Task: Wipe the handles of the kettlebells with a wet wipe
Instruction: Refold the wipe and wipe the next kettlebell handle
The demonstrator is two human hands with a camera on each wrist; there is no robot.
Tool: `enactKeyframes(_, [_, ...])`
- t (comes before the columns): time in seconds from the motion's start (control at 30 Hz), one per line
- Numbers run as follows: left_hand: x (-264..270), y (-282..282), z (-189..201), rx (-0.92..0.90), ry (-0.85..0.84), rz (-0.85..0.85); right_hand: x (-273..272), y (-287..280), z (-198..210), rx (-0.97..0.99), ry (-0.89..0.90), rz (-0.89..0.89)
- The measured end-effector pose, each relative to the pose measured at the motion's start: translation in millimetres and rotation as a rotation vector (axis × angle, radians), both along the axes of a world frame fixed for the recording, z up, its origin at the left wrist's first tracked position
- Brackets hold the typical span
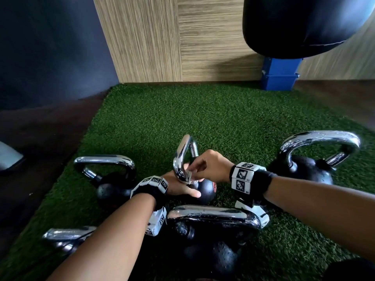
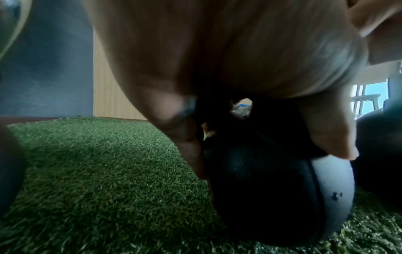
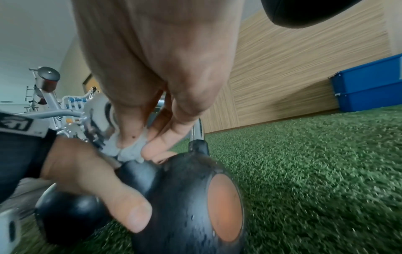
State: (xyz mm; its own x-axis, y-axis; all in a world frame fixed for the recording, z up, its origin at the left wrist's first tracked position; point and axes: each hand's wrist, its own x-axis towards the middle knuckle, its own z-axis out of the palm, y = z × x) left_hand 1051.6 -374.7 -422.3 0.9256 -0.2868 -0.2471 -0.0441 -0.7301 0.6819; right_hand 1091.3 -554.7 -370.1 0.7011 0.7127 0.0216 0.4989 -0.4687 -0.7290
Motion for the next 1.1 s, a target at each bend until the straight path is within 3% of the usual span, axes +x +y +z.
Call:
enactKeyframes(0.13, [-3.9, -3.2, -2.3, -0.001, 0.034, 0.037, 9.9, 7.9, 9.5, -0.197, 0.069, 0.099])
enactKeyframes(0.3, [-4.5, -3.8, -11.3, 0.067, 0.004, 0.095, 7.5, 11.4, 22.3, -0.105, 0.262, 0.163])
enactKeyframes(0.47, [0.1, -6.7, -13.0, 0.144, -0.025, 0.057, 11.6, 10.2, 28.7, -0.219, 0.276, 0.165])
enactKeyframes(0.6, [-0.4, -10.9, -8.2, 0.186, -0.098, -0.072, 11.9, 2.8, 27.2, 0.006, 0.613, 0.101])
enactKeyframes(0.77, [4.2, -13.0, -14.3, 0.184, -0.052, 0.016, 18.6, -7.7, 11.2, 0.431, 1.093, -0.052])
enactKeyframes(0.9, [8.0, -20.1, -11.2, 0.162, -0.049, 0.02, 21.1, -7.8, -3.4, 0.627, 1.191, -0.082])
enactKeyframes(1.1, [7.6, -19.1, -11.6, 0.072, -0.017, 0.007, 21.4, -4.8, -15.9, 0.776, 1.147, -0.134])
